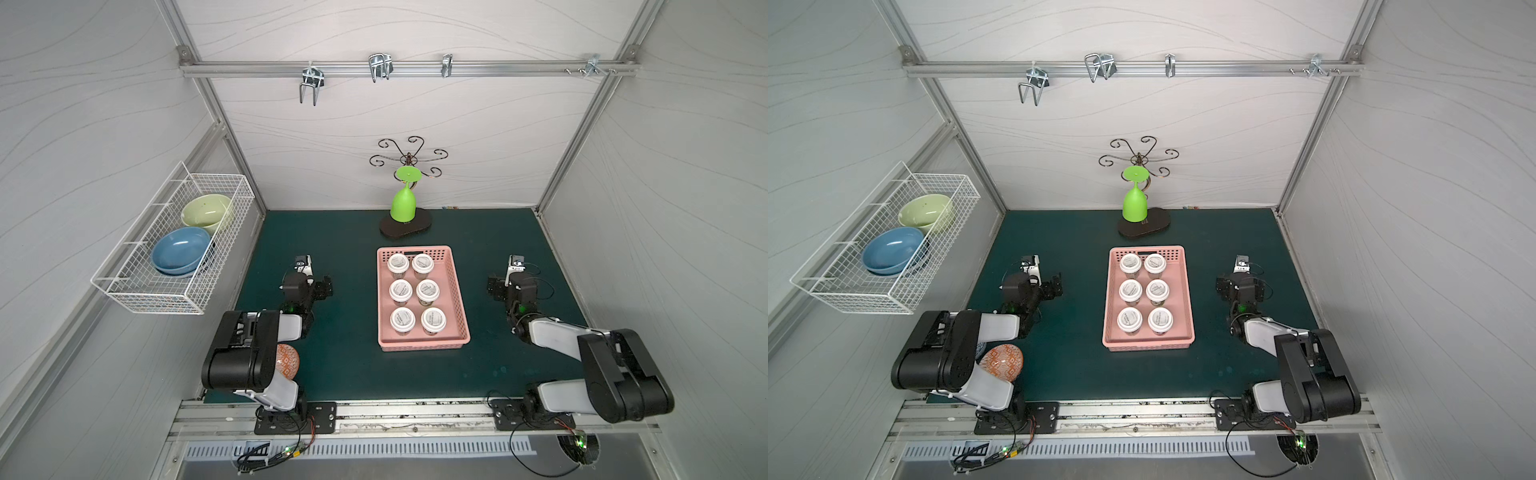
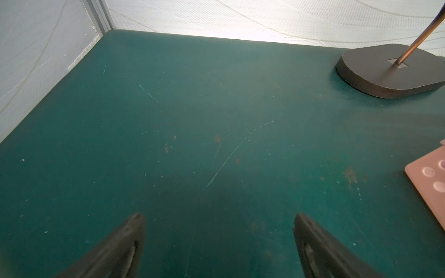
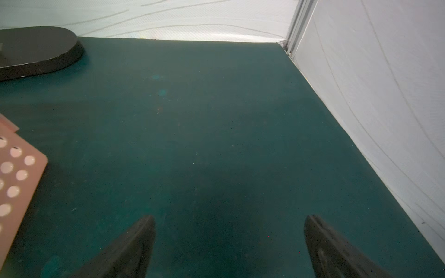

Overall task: Put the yogurt in the basket
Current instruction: Reset both arms

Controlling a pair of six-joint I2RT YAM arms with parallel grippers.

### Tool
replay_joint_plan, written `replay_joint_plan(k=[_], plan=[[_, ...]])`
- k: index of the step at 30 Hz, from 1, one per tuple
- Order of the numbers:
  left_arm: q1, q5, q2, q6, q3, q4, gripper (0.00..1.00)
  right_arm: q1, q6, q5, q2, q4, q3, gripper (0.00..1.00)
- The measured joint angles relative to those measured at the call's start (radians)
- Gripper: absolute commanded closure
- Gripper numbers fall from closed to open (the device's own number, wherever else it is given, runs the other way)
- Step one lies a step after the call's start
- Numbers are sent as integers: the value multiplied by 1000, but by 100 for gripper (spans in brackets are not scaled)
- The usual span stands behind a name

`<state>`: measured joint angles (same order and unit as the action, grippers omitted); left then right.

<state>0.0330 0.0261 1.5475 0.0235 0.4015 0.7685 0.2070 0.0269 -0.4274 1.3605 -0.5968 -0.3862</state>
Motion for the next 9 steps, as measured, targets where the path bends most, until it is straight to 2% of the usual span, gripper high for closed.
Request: replay_joint_plan(k=[9], plan=[[0, 1, 0, 3, 0, 0, 1, 1, -13, 48, -41, -28, 2, 1]])
